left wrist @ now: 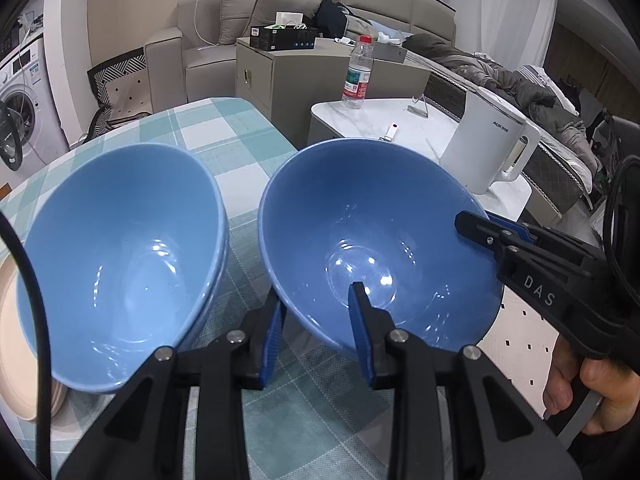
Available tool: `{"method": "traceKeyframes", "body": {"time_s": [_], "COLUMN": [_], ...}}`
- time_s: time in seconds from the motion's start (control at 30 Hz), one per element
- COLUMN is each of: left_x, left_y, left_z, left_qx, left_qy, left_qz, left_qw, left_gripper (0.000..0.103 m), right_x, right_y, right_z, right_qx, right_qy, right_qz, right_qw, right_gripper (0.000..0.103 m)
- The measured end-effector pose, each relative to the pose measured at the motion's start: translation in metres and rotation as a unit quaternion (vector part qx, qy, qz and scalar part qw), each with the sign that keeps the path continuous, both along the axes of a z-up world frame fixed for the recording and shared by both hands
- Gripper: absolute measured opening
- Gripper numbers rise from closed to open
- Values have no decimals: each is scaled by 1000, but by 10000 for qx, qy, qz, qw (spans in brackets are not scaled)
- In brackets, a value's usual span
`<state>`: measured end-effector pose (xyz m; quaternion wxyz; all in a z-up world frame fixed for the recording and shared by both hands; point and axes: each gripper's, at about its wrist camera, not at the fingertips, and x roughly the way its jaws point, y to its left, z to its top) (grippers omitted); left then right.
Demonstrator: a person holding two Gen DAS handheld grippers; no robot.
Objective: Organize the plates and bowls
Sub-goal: 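Close the left tool on one bowl pair's rim while the right tool grips the other pair, then lift the left tool's bowl pair and carry it over the right tool's bowls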
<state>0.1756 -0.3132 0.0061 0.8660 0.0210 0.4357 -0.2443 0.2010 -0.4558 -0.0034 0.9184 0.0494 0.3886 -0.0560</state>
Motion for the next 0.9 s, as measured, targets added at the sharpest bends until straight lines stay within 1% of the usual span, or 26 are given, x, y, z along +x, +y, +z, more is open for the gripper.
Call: {"method": "traceKeyframes", "body": {"time_s": [0.3,0.4,0.6,0.9], "left_x": [-6,-10,-15,-19], "left_y": [-2,0,7,23], "left_z": [22,32,48,64], "left_qx": [-120,-172,-187,-300], "left_qy": [-262,-433,-715,-957], "left_qz": [-58,-62,-32,21], "left_qw": [9996,9989,9973,9950], "left_gripper": [31,31,31,31], "right_x": [-16,-22,-33,-42], "right_y": [-4,-3,7,21], "right_z": [23,33,51,68], "right_qx": [5,0,-75,-63], "right_qy": [-317,-458,-740,-1023], "right_qz": [-88,-97,-92,-39], "right_qw": [9995,9989,9972,9947], "right_gripper": [17,17,16,17]}}
